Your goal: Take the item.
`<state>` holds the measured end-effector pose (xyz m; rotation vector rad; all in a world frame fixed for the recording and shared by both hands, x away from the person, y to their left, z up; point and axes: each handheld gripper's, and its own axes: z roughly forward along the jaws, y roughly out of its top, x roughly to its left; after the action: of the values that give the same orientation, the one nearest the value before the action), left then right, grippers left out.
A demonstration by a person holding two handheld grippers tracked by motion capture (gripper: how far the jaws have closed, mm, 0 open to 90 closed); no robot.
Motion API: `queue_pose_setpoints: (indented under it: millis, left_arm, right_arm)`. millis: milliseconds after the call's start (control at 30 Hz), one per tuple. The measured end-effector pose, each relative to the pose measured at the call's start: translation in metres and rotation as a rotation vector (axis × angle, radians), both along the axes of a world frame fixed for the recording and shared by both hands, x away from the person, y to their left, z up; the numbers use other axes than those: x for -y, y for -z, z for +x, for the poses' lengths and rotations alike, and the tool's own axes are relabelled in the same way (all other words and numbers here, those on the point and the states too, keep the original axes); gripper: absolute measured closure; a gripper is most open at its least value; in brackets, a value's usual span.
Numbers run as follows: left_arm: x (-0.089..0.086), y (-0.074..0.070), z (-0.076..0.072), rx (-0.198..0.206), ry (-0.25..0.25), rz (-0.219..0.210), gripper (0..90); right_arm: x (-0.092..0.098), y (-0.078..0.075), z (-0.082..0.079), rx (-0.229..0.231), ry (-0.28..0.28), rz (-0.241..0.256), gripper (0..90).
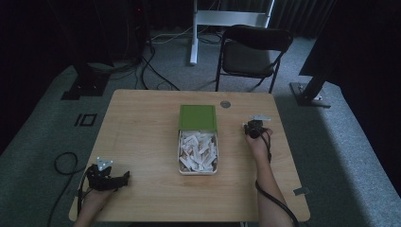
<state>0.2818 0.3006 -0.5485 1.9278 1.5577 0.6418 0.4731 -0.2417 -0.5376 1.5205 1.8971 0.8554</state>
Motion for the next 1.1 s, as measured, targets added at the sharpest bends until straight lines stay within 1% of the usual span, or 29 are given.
queue_pose_setpoints:
  millis: [133,200,300,367,400,433,467,500,567,633,700,767,800,867,967,1033,1100]
  left_arm:
    - [0.000,0.000,0.000,0.000,0.000,0.000,2.7]
    - [0.000,0.000,0.000,0.000,0.000,0.000,2.7]
    - [0.000,0.000,0.000,0.000,0.000,0.000,2.7]
    - [0.000,0.000,0.000,0.000,0.000,0.000,2.7]
    - [0.000,0.000,0.000,0.000,0.000,0.000,2.6]
    - [0.000,0.000,0.000,0.000,0.000,0.000,2.7]
    - [0.000,0.000,0.000,0.000,0.000,0.000,2.7]
    - [0.000,0.000,0.000,0.000,0.000,0.000,2.7]
    - [0.000,0.000,0.000,0.000,0.000,0.000,2.7]
    - [0.000,0.000,0.000,0.000,0.000,0.000,2.7]
    - [0.000,0.000,0.000,0.000,0.000,0.000,2.7]
    - [0.000,0.000,0.000,0.000,0.000,0.000,2.7]
    - [0.000,0.000,0.000,0.000,0.000,0.000,2.7]
    - [0.000,0.000,0.000,0.000,0.000,0.000,2.6]
    - [0.000,0.000,0.000,0.000,0.000,0.000,2.6]
    - [0.000,0.000,0.000,0.000,0.000,0.000,2.7]
    - [0.000,0.000,0.000,0.000,0.000,0.000,2.6]
  right_arm:
    - [0.000,0.000,-0.001,-0.031,-0.009,0.020,77.7]
    - [0.000,0.000,-0.001,-0.042,-0.021,0.019,76.8]
    - [0.000,0.001,-0.003,-0.042,-0.029,0.014,76.3]
    - [0.000,0.002,-0.005,-0.042,-0.029,0.011,74.4]
    - [0.000,0.002,-0.005,-0.052,-0.027,0.018,71.0]
    - [0.000,0.001,-0.006,-0.055,-0.030,0.026,64.4]
    - [0.000,0.001,-0.006,-0.050,-0.027,0.043,57.8]
    - [0.001,0.000,-0.007,-0.044,-0.022,0.049,56.5]
    - [0.004,-0.001,-0.010,-0.027,-0.021,0.044,50.1]
    - [0.007,-0.004,-0.012,-0.009,-0.024,0.059,45.5]
    - [0.009,-0.007,-0.016,0.002,-0.035,0.074,38.1]
    - [0.010,-0.011,-0.019,0.013,-0.045,0.090,34.4]
    - [0.011,-0.013,-0.022,0.023,-0.054,0.095,30.9]
    - [0.012,-0.015,-0.026,0.039,-0.058,0.099,27.9]
    - [0.014,-0.016,-0.031,0.037,-0.070,0.111,26.0]
    - [0.015,-0.014,-0.039,0.032,-0.082,0.121,21.8]
    - [0.017,-0.013,-0.044,0.039,-0.072,0.121,20.3]
